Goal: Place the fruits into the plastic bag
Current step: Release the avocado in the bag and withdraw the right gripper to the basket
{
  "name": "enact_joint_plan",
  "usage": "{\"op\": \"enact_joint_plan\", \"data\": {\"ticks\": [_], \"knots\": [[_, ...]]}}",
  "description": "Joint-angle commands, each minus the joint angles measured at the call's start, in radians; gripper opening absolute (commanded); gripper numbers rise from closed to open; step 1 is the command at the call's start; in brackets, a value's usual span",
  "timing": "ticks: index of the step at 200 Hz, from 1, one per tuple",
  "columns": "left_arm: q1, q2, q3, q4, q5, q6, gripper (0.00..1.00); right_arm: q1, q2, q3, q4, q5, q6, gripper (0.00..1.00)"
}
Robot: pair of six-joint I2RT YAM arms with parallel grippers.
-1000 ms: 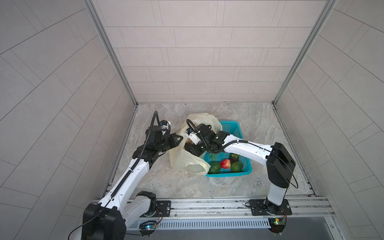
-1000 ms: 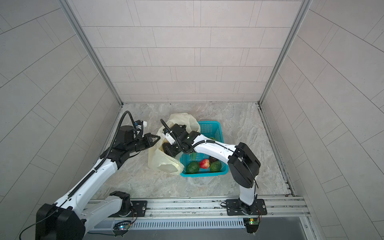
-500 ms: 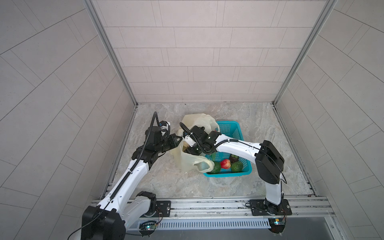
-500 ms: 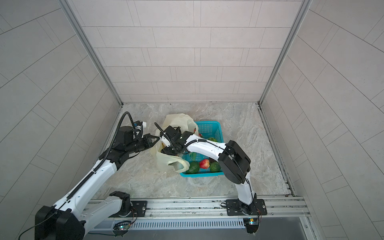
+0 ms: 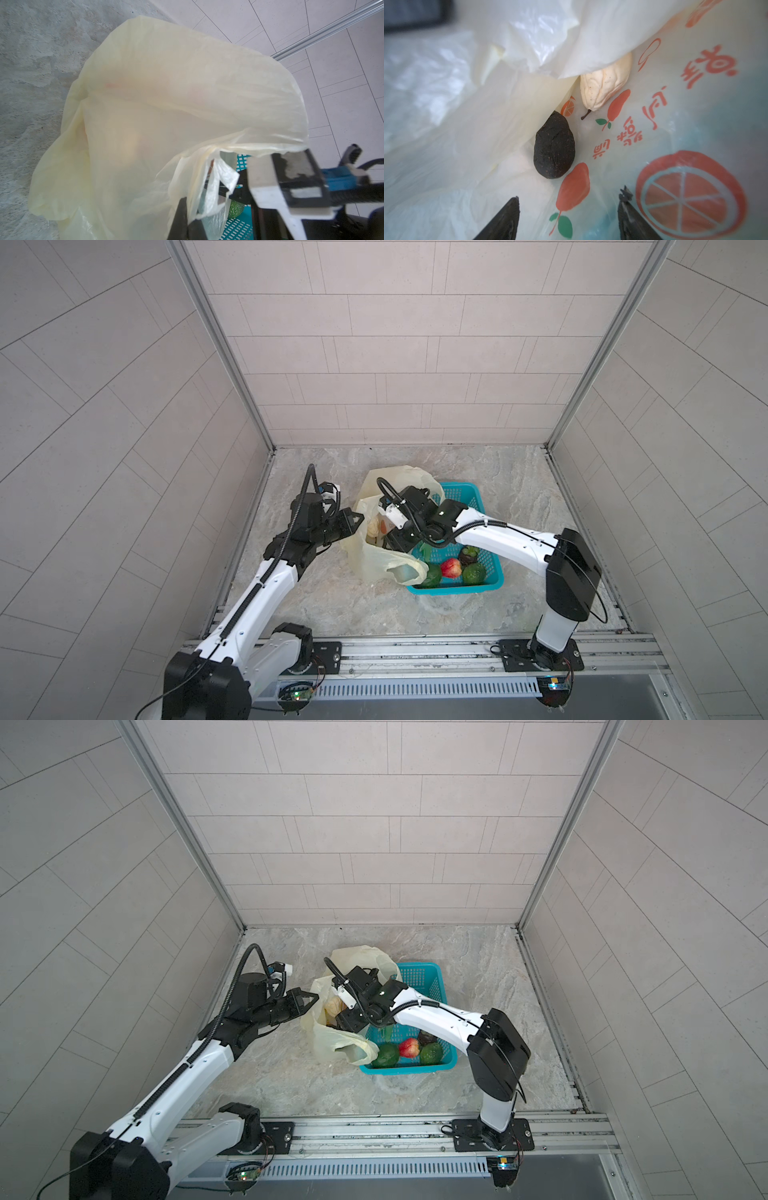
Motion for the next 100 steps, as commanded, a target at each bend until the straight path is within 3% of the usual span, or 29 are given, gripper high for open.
{"op": "enact_joint_plan", "data": {"ticks": [1, 61, 100], "knots": [[-0.005, -0.016, -0.014, 0.027, 0.028, 0.035, 0.00, -0.011, -0.116, -0.029, -0.022, 0.027, -0.035, 0.71], [-0.005, -0.005, -0.024, 0.043, 0.024, 0.038, 0.00, -0.088, -0.395, -0.174, 0.076, 0.258, -0.008, 0.72], [-0.004, 0.006, -0.016, 0.043, 0.008, 0.038, 0.00, -0.203, -0.594, -0.334, 0.115, 0.449, 0.131, 0.72]]}}
